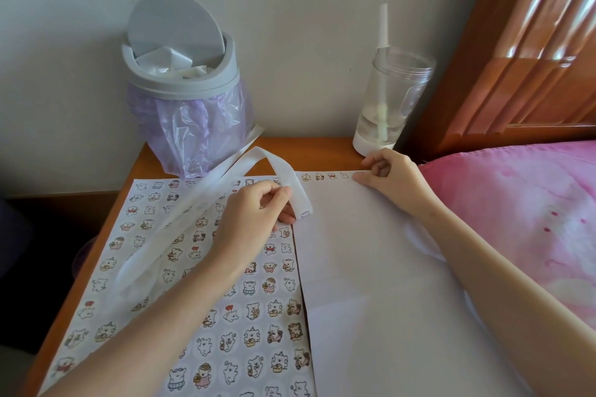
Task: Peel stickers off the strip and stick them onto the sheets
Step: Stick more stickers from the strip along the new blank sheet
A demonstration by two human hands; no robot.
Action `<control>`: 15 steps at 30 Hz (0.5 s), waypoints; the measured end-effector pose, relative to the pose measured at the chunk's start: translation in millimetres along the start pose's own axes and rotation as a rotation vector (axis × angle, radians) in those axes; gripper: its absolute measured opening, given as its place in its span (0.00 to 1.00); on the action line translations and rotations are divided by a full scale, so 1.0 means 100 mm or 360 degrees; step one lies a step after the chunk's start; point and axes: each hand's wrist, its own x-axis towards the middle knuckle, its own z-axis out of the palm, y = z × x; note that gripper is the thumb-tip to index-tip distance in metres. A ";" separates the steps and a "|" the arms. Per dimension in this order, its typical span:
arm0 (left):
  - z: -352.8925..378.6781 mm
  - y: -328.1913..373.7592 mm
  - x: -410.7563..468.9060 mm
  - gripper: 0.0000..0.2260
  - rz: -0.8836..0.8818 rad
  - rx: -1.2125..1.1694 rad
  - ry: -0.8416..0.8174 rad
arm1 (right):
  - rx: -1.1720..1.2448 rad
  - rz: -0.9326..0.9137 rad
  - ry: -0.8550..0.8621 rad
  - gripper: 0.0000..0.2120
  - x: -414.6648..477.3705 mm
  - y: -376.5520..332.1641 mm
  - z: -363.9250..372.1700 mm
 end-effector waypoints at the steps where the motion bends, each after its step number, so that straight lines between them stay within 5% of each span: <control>1: 0.00 0.01 0.00 0.09 -0.0006 -0.0041 0.0010 | -0.0015 -0.0005 -0.0001 0.08 0.00 0.01 0.01; 10: -0.09 0.16 0.04 0.09 -0.0078 -0.0533 0.0091 | 0.0066 -0.0020 0.0013 0.03 -0.10 -0.09 0.09; 15: -0.07 0.16 0.02 0.10 -0.0067 -0.0530 0.0066 | 0.0284 -0.0346 -0.0064 0.04 -0.37 -0.59 0.05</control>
